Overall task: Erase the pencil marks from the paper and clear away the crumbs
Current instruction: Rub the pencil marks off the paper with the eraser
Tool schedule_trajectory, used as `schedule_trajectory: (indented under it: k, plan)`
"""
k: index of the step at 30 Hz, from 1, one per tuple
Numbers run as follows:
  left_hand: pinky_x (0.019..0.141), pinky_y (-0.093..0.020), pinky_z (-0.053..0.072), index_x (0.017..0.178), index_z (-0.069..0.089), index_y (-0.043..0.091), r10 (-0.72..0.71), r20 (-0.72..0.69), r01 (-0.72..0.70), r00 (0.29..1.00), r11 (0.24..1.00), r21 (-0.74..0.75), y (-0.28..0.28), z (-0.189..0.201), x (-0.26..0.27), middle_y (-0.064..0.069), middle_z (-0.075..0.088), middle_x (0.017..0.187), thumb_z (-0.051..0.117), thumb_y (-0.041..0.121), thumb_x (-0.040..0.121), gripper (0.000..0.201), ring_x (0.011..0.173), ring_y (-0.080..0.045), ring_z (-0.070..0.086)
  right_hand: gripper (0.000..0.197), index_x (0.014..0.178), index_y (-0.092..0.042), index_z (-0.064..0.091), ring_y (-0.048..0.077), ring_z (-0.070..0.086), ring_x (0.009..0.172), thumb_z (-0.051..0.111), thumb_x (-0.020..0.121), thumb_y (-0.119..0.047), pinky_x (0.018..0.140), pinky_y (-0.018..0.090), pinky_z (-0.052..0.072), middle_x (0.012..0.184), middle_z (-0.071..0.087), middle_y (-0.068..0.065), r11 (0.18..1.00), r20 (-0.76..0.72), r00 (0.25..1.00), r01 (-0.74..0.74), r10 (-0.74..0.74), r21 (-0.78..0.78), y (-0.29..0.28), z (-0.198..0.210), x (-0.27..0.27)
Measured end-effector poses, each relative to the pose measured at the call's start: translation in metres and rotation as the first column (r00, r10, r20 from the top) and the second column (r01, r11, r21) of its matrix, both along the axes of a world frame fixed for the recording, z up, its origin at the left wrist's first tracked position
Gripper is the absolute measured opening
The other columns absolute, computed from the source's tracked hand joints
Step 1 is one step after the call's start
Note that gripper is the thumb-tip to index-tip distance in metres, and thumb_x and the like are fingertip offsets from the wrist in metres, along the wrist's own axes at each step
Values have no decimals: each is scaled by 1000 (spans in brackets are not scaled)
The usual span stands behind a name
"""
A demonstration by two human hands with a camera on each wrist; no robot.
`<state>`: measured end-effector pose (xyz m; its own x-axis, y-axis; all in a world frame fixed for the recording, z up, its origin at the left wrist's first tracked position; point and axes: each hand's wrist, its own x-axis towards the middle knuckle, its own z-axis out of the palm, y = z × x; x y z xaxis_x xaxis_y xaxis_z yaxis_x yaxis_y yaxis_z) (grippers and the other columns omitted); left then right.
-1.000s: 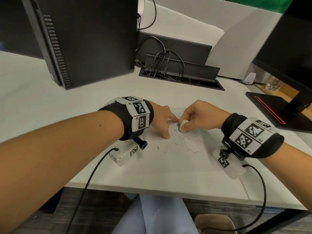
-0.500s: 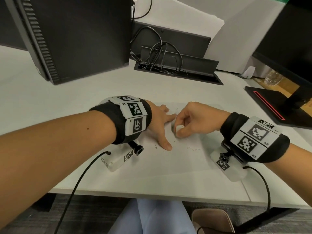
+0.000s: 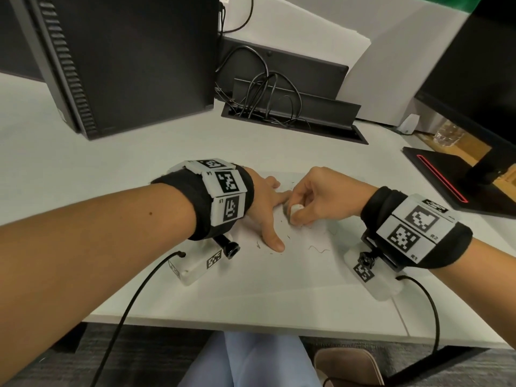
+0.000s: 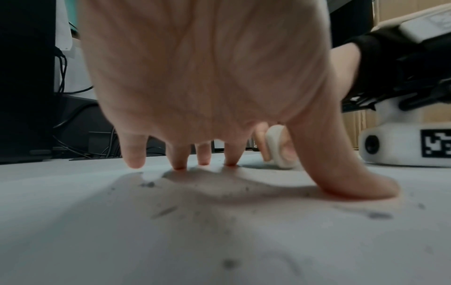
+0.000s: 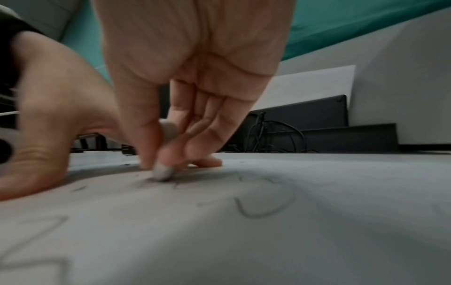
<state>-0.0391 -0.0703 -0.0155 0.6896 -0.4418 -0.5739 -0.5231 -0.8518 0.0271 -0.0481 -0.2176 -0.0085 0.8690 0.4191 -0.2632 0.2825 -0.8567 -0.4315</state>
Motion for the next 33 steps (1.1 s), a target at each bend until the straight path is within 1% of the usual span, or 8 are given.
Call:
schedule_trajectory:
  k: [2, 6, 8, 12, 17, 21, 24, 33]
  plan:
    - [116, -44, 18, 147, -12, 40, -4, 1, 4, 1000, 1000, 0, 0, 0, 0, 3, -17, 156, 63, 65, 72, 110, 145, -22, 6, 4, 76, -12, 73, 5, 62, 56, 75, 73, -9, 60, 14, 50, 76, 73, 6, 1000, -31, 1000, -2, 2, 27, 1, 0, -2]
    - [114, -41, 18, 147, -16, 38, -7, 25, 7, 1000, 1000, 15, 0, 1, -1, 4, -17, 157, 61, 67, 73, 110, 145, -21, 5, 7, 80, -11, 74, 8, 61, 61, 74, 73, -13, 59, 13, 48, 78, 74, 8, 999, 80, 996, 44, -42, -25, -3, 1, 4]
    - [114, -41, 18, 146, -13, 40, -7, 16, 7, 1000, 1000, 5, -1, 2, -2, 3, -17, 157, 61, 65, 73, 107, 145, -21, 6, 5, 79, -13, 74, 8, 61, 61, 74, 73, -13, 59, 12, 48, 77, 73, 5, 1000, 26, 1000, -10, 10, -6, 1, 0, -4]
    - [114, -41, 18, 147, -14, 38, -11, 21, 10, 1000, 1000, 15, -1, 2, -1, 3, -17, 156, 62, 66, 73, 110, 145, -21, 6, 5, 76, -14, 74, 9, 63, 65, 76, 72, -12, 70, 24, 54, 79, 74, 7, 1000, 30, 999, 18, -19, 15, -1, 2, -2]
    - [114, -40, 16, 147, -16, 37, -1, 16, 1, 1000, 1000, 16, -1, 0, -1, 3, -19, 156, 61, 67, 72, 112, 146, -19, 1, 6, 79, -11, 75, -3, 57, 53, 76, 73, -12, 54, 8, 43, 63, 68, -11, 1000, -27, 999, -21, 21, 4, -1, 3, -11]
    - [114, -40, 16, 148, -16, 33, -7, 30, 7, 1000, 1000, 15, -1, 2, -2, 1, -16, 157, 61, 65, 74, 111, 146, -20, 2, 6, 79, -13, 75, -6, 57, 56, 74, 74, -11, 60, 12, 46, 65, 66, -14, 1000, 76, 997, 19, -17, -24, -6, 4, -4]
    - [114, -39, 17, 148, -16, 33, -8, 36, 7, 999, 1000, 26, -2, 3, -4, 1, -16, 157, 60, 65, 74, 111, 146, -20, 3, 5, 79, -12, 75, -8, 55, 53, 74, 74, -11, 55, 5, 42, 54, 62, -22, 999, 27, 999, -22, 23, -24, -3, 3, -9]
    - [116, -41, 16, 148, -15, 27, -8, 56, 4, 998, 998, 62, -4, 8, -9, -2, -15, 157, 58, 64, 77, 108, 146, -20, 2, 5, 77, -14, 75, -7, 55, 53, 74, 74, -10, 55, 5, 42, 63, 64, -14, 999, 46, 999, -17, 20, -47, -6, 3, -10]
